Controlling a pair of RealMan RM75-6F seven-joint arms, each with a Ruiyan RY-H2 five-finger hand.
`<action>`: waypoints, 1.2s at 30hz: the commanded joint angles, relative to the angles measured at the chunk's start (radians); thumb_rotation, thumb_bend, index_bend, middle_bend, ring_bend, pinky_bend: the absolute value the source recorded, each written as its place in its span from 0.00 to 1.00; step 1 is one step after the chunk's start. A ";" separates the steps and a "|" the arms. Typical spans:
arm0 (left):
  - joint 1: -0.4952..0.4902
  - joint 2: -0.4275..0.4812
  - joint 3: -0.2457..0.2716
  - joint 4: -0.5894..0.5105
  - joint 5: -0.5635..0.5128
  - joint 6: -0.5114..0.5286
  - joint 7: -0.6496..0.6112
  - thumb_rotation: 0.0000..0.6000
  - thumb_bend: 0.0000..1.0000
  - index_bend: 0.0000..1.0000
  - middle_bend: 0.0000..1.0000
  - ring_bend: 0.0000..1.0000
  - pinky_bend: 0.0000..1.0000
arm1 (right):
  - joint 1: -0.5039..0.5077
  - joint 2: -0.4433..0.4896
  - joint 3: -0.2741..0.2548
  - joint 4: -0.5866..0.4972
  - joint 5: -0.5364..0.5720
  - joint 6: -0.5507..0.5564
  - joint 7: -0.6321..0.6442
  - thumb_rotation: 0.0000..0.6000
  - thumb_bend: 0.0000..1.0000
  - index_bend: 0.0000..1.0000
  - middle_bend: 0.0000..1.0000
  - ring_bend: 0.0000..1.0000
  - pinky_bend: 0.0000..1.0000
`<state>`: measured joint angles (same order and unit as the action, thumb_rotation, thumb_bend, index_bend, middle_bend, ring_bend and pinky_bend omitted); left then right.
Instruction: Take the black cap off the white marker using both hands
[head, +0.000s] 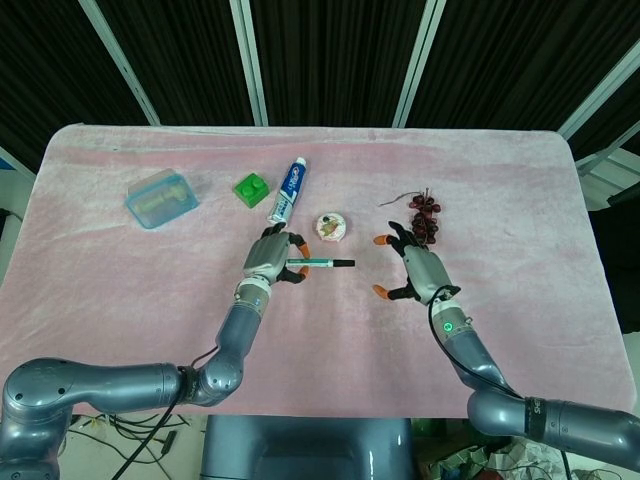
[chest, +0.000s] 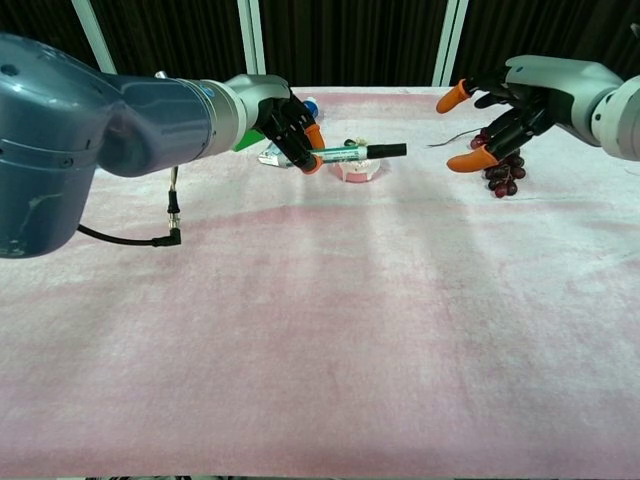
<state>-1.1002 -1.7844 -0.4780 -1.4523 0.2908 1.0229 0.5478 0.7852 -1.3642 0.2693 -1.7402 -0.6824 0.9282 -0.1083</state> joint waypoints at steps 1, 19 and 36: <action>-0.004 0.000 0.001 0.003 -0.011 -0.007 0.001 1.00 0.54 0.68 0.35 0.00 0.00 | 0.015 -0.033 0.005 0.030 0.023 0.006 -0.009 1.00 0.13 0.27 0.00 0.03 0.16; -0.049 -0.027 0.002 0.063 -0.092 -0.019 0.033 1.00 0.54 0.68 0.35 0.00 0.00 | 0.037 -0.113 0.019 0.098 0.093 -0.035 0.001 1.00 0.13 0.33 0.00 0.03 0.16; -0.065 -0.039 0.000 0.077 -0.120 -0.027 0.039 1.00 0.54 0.68 0.35 0.00 0.00 | 0.050 -0.200 0.046 0.170 0.090 -0.027 0.017 1.00 0.15 0.44 0.01 0.03 0.16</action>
<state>-1.1655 -1.8236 -0.4776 -1.3757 0.1708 0.9954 0.5867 0.8365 -1.5627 0.3142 -1.5700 -0.5910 0.9002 -0.0931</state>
